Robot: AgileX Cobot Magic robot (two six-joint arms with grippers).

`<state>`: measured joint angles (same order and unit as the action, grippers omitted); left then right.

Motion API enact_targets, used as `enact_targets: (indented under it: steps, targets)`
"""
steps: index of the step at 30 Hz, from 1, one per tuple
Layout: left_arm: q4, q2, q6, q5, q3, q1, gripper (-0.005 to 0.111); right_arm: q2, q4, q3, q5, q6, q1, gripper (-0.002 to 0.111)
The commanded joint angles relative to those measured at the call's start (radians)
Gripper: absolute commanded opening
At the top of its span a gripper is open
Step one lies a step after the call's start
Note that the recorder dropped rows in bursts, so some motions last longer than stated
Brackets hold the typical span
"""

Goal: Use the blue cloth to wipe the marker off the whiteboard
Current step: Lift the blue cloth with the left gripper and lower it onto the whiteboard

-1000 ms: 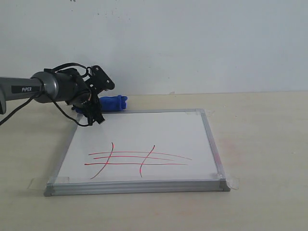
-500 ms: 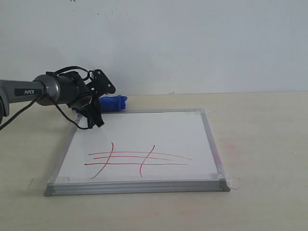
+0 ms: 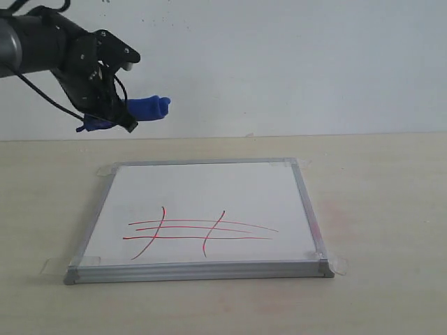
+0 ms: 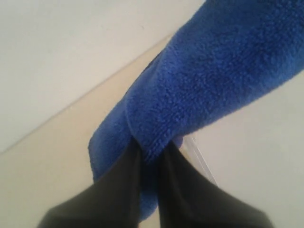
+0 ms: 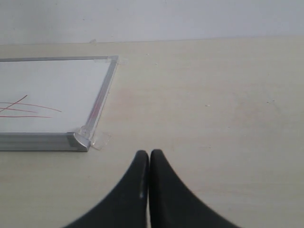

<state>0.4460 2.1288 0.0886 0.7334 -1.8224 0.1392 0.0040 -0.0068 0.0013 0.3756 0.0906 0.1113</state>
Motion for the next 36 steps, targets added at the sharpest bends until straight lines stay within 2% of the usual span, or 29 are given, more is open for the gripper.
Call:
enact_targets:
  steps: [1,7,11,17,22,28,36]
  targets:
    - [-0.113,-0.129,0.035,0.089,0.085,0.005,0.004,-0.004,-0.002,-0.001,-0.009,0.000,-0.003,0.000]
    - [-0.233,-0.306,0.033,0.094,0.264,0.005,0.004,-0.004,-0.002,-0.001,-0.009,0.000,-0.003,0.000]
    - [-0.250,-0.399,-0.029,0.046,0.413,0.005,0.004,-0.004,-0.002,-0.001,-0.009,0.000,-0.003,0.000]
    - [-0.252,-0.481,-0.207,-0.176,0.661,0.005,0.004,-0.004,-0.002,-0.001,-0.009,0.000,-0.003,0.000]
    - [-0.252,-0.468,-0.230,-0.355,0.800,0.005,0.004,-0.004,-0.002,-0.001,-0.009,0.000,-0.003,0.000]
    - [-0.282,-0.425,-0.230,-0.507,0.864,0.005,0.004,-0.004,-0.002,-0.001,-0.009,0.000,-0.003,0.000]
    - [-0.215,-0.307,-0.222,-0.497,0.862,0.024,0.004,-0.004,-0.002,-0.001,-0.009,0.000,-0.003,0.000]
